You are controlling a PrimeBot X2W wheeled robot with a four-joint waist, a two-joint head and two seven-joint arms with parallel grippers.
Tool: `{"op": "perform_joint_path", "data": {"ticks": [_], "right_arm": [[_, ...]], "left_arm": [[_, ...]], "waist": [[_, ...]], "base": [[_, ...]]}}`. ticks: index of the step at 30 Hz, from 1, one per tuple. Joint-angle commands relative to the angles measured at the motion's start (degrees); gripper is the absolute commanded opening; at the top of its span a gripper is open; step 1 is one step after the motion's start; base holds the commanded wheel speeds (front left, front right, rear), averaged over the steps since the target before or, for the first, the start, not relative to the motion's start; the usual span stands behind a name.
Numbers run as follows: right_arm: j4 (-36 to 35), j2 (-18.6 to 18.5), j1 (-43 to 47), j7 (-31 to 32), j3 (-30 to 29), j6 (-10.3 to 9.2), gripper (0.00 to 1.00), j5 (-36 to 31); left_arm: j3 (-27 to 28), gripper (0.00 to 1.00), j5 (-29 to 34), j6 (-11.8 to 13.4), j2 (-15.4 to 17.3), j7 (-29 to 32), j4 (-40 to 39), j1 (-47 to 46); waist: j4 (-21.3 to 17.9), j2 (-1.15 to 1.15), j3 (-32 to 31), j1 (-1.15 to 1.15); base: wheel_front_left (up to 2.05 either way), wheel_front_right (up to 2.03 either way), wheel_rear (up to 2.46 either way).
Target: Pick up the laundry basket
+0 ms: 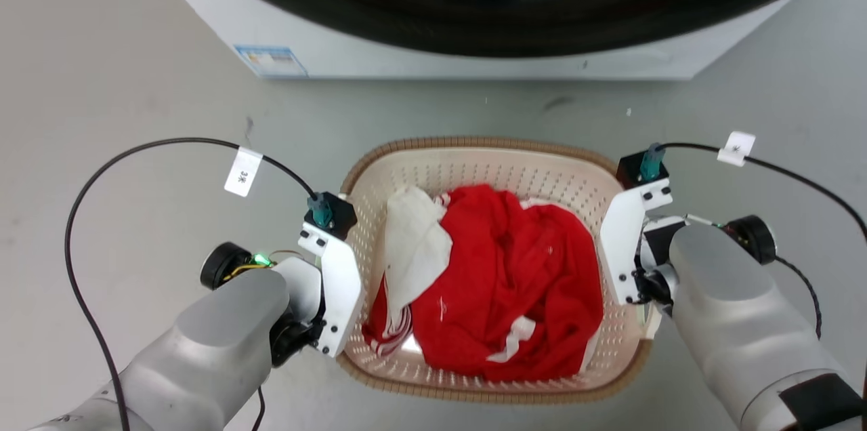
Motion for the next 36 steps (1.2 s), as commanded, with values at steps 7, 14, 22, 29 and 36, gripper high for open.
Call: {"op": "perform_joint_path", "data": {"ticks": [7, 14, 22, 29, 36], "right_arm": [[-2.2, -0.2, 6.4, 9.4, 8.3, 0.24, 0.0, 7.3], [-4.1, 0.0, 9.0, 15.2, 13.5, 0.39, 0.0, 12.4], [-4.8, 0.0, 10.1, 19.9, 16.4, 0.4, 0.0, 17.1], [-5.3, 0.0, 9.8, 22.5, 18.2, 0.42, 0.0, 20.2], [-6.0, 0.1, 9.3, 23.7, 19.9, 0.43, 0.0, 22.1]], "left_arm": [[-2.8, 0.0, -4.2, -0.7, 3.6, 6.5, -6.5, 3.7], [-3.0, 0.0, -5.6, -0.7, 4.7, 11.2, -9.7, 7.3], [-3.0, 0.0, -7.1, -0.7, 6.1, 16.4, -13.2, 10.2], [-3.1, 0.0, -8.0, -0.8, 7.1, 19.1, -15.0, 11.1], [-3.2, 0.0, -8.6, -0.8, 6.7, 22.9, -15.7, 12.4]], "waist": [[-0.6, 0.0, -17.4, 0.0], [-1.3, 0.0, -24.6, 0.0], [-1.9, 0.0, -29.7, 0.0], [-2.1, 0.0, -32.4, 0.0], [-1.7, 0.0, -34.0, 0.0]], "base": [[0.0, 0.0, 0.0], [0.0, 0.0, 0.0], [0.0, 0.0, 0.0], [0.0, 0.0, 0.0], [0.0, 0.0, 0.0]]}}
